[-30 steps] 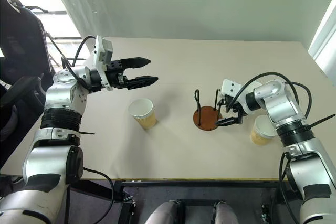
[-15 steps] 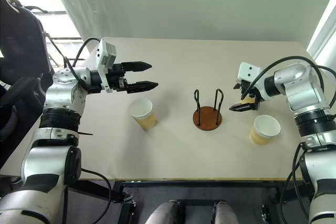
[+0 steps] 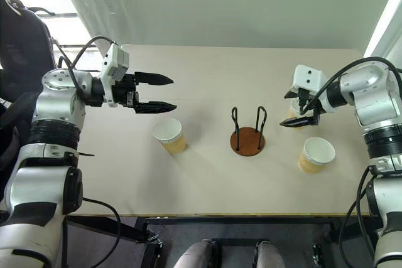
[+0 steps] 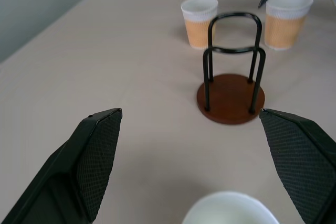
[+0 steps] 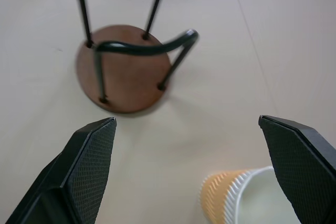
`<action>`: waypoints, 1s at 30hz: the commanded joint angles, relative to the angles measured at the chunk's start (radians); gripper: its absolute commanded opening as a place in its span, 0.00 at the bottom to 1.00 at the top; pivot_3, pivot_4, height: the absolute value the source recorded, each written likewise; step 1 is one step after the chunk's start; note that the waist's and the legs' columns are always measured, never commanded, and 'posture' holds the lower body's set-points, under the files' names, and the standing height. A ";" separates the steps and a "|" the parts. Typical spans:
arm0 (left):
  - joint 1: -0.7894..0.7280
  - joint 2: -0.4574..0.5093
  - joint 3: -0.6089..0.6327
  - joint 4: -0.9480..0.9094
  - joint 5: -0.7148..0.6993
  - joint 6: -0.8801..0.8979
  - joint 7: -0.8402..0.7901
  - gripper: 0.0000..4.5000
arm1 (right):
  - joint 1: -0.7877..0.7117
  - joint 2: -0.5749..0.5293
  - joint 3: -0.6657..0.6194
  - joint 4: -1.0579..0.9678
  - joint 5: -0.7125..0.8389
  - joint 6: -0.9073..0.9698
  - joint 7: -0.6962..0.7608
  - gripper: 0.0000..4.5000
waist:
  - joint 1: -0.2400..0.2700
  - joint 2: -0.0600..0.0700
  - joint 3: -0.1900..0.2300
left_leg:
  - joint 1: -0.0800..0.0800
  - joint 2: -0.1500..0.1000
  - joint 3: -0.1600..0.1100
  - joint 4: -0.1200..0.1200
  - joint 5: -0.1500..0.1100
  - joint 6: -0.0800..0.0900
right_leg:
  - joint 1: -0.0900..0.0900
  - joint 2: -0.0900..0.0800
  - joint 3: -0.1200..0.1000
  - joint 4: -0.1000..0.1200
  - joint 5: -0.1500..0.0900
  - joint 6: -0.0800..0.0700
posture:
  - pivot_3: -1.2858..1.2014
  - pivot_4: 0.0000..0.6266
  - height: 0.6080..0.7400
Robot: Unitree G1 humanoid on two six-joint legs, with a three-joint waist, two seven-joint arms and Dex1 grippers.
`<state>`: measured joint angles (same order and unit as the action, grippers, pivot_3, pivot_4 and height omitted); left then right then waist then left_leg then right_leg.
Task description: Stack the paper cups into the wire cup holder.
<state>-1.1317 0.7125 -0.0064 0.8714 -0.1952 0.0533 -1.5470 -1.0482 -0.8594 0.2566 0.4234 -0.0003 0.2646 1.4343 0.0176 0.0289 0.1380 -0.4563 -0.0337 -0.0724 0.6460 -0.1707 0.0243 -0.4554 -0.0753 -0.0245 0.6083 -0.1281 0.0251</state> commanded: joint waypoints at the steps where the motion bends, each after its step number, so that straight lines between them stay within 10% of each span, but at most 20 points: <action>1: -0.063 0.032 -0.004 0.026 0.009 0.006 -0.053 1.00 | -0.044 -0.038 -0.047 -0.026 0.036 -0.030 0.063 0.99 | 0.000 0.000 0.000 | 0.000 0.000 0.000 0.000 0.000 0.000 | 0.000 0.000 0.000 0.000 0.000 0.000 | 0.52 0.24 1.00; 20: -0.199 0.340 -0.681 -0.383 -0.086 -0.080 -0.067 1.00 | -0.056 -0.115 -0.044 -0.067 0.042 0.013 0.170 0.99 | -0.004 0.000 0.000 | -0.005 0.000 -0.001 0.000 -0.002 0.001 | -0.004 0.000 -0.001 -0.001 -0.003 0.000 | 0.52 0.24 1.00; 30: -0.271 0.369 -0.777 -0.399 0.078 -0.225 -0.067 1.00 | -0.064 -0.140 -0.030 -0.060 0.043 0.013 0.180 0.99 | -0.009 0.000 0.000 | -0.004 0.000 -0.001 0.000 -0.002 0.001 | -0.004 0.000 -0.001 0.000 -0.003 -0.001 | 0.52 0.24 1.00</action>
<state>-1.3597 1.0588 -0.7914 0.4742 -0.1429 -0.1412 -1.5762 -1.0812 -0.9802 0.2386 0.3806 0.0368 0.2787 1.6093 0.0090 0.0289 0.1381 -0.4604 -0.0336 -0.0732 0.6464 -0.1720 0.0257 -0.4591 -0.0753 -0.0252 0.6086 -0.1315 0.0244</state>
